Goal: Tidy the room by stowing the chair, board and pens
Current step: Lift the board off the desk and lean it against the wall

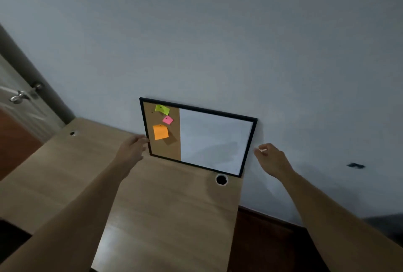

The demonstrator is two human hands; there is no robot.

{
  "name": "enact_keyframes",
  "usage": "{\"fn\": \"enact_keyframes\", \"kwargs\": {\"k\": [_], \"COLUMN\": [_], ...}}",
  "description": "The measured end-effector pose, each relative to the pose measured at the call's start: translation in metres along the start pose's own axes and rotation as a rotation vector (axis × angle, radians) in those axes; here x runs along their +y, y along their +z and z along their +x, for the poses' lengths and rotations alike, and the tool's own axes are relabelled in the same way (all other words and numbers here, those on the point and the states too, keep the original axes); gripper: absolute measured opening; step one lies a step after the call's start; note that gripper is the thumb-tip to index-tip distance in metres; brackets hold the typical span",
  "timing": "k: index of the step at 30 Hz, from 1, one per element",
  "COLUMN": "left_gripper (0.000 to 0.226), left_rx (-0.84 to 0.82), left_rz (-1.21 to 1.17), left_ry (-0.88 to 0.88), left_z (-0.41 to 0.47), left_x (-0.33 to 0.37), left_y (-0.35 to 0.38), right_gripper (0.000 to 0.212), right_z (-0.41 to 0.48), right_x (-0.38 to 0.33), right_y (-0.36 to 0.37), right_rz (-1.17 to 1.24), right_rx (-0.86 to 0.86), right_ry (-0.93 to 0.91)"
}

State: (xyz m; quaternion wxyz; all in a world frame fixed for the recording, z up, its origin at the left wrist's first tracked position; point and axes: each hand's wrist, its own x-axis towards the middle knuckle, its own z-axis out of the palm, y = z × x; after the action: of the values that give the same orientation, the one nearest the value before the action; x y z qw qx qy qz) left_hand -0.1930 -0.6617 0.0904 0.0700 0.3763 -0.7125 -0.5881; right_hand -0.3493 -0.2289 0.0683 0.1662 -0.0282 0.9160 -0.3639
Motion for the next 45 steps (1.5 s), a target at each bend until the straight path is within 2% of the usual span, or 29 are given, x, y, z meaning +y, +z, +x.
{"fn": "enact_keyframes", "kwargs": {"k": [2,5,7,17,21,24,27,30,34,38,45], "left_gripper": [0.054,0.042,0.043,0.073,0.052,0.054,0.035,0.03,0.032,0.038,0.019], "left_rx": [0.028,0.056,0.077,0.073,0.095,0.04,-0.019,-0.022,0.125,0.117,0.004], "left_rz": [0.011,0.01,0.037,0.09,0.153,0.168,0.191,0.198,0.365,0.31,0.216], "left_ry": [-0.027,-0.05,-0.075,-0.114,-0.102,-0.074,-0.032,0.062,0.235,0.269,0.393], "left_z": [0.02,0.056,0.085,0.186,0.213,0.245,0.286,0.244,0.204,0.185,0.134], "left_x": [0.004,0.01,0.016,0.039,0.043,0.028,-0.004,0.007,-0.007,-0.029,-0.037], "left_y": [0.002,0.002,0.002,0.02,0.027,0.02,0.014,0.016,-0.006,-0.033,-0.033], "right_gripper": [0.057,0.067,0.067,0.041,0.03,0.028,0.029,0.03,0.026,0.018,0.047], "right_z": [0.026,0.059,0.073,0.098,0.111,0.119,0.121,0.116,0.103,0.081,0.004], "right_x": [0.0,0.003,0.0,-0.017,-0.015,-0.009,-0.006,-0.008,-0.007,0.009,0.038], "right_y": [0.005,0.015,0.022,0.032,0.037,0.04,0.044,0.047,0.05,0.052,0.04], "right_rz": [0.028,0.036,0.068,0.072,0.043,0.041,0.001,-0.031,-0.036,-0.029,-0.024], "right_rx": [0.004,0.015,0.025,0.028,0.026,0.01,0.009,0.021,0.041,0.044,0.159], "right_ry": [0.016,0.053,0.088,0.135,0.13,0.147,0.148,0.134,0.123,0.132,0.221]}}
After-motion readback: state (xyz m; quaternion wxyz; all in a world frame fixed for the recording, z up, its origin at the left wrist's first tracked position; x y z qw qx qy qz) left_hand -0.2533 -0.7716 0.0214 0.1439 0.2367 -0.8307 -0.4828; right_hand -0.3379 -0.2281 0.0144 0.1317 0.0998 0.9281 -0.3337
